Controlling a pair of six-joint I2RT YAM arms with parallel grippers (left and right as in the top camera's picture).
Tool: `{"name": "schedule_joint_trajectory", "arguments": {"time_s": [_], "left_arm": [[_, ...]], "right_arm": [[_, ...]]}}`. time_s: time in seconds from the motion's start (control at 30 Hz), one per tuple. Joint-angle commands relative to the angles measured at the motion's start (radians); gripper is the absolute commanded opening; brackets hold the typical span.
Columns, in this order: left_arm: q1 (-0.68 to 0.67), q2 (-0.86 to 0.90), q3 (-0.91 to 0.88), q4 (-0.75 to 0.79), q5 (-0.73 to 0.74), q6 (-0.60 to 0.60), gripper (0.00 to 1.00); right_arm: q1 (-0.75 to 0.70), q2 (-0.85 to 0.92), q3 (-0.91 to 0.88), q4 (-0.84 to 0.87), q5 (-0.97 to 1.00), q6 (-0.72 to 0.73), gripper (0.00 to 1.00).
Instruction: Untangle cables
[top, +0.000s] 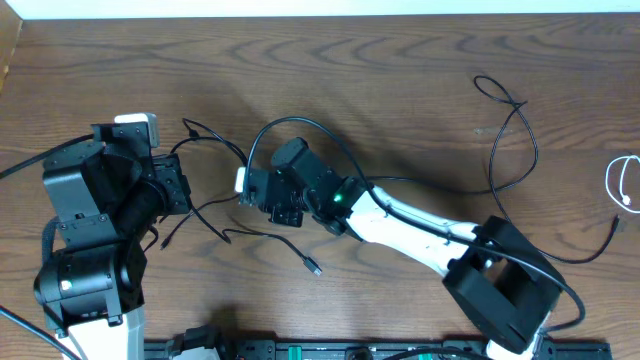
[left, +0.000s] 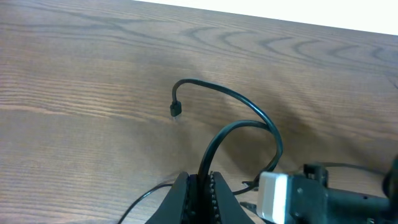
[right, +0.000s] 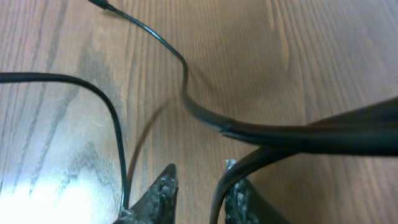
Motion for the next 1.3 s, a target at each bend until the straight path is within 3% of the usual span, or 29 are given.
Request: {"name": "schedule_joint_trajectory", "arguments": {"time_s": [0.0, 0.07, 0.13, 0.3, 0.43, 0.63, 0.8, 1.03, 1.07, 1.27], "left_arm": [[-0.003, -0.003, 0.001, -0.001, -0.01, -0.001, 0.07], [-0.003, -0.003, 0.001, -0.001, -0.01, -0.001, 0.08], [-0.003, -0.003, 0.001, -0.001, -0.01, -0.001, 0.07], [-0.003, -0.005, 0.001, -0.002, -0.01, -0.001, 0.07], [-0.003, -0.005, 0.001, -0.005, -0.01, -0.001, 0.08], [-0.003, -0.005, 0.001, -0.005, -0.01, 0.0, 0.07], [-0.003, -0.005, 0.001, -0.005, -0.01, 0.0, 0.07], [-0.003, -0.005, 0.001, -0.006, -0.01, -0.001, 0.07], [-0.003, -0.005, 0.001, -0.008, -0.01, -0.001, 0.07], [-0.003, -0.005, 0.001, -0.009, -0.01, -0.001, 0.07]], "right_arm": [[0.0, 0.038, -0.008, 0.021, -0.007, 0.083, 0.19], [0.0, 0.047, -0.008, 0.028, -0.007, 0.095, 0.17], [0.0, 0.051, -0.008, 0.03, -0.006, 0.098, 0.02], [-0.001, 0.049, -0.008, 0.028, 0.095, 0.127, 0.01], [-0.035, 0.006, -0.008, -0.013, 0.425, 0.245, 0.01], [-0.189, -0.143, -0.008, -0.178, 0.789, 0.258, 0.01], [-0.394, -0.29, -0.008, -0.299, 0.89, 0.258, 0.01], [-0.826, -0.48, -0.008, -0.363, 0.885, 0.258, 0.01], [-0.941, -0.507, -0.008, -0.364, 0.855, 0.258, 0.01], [-1.265, -0.535, -0.008, -0.382, 0.579, 0.308, 0.01]]}}
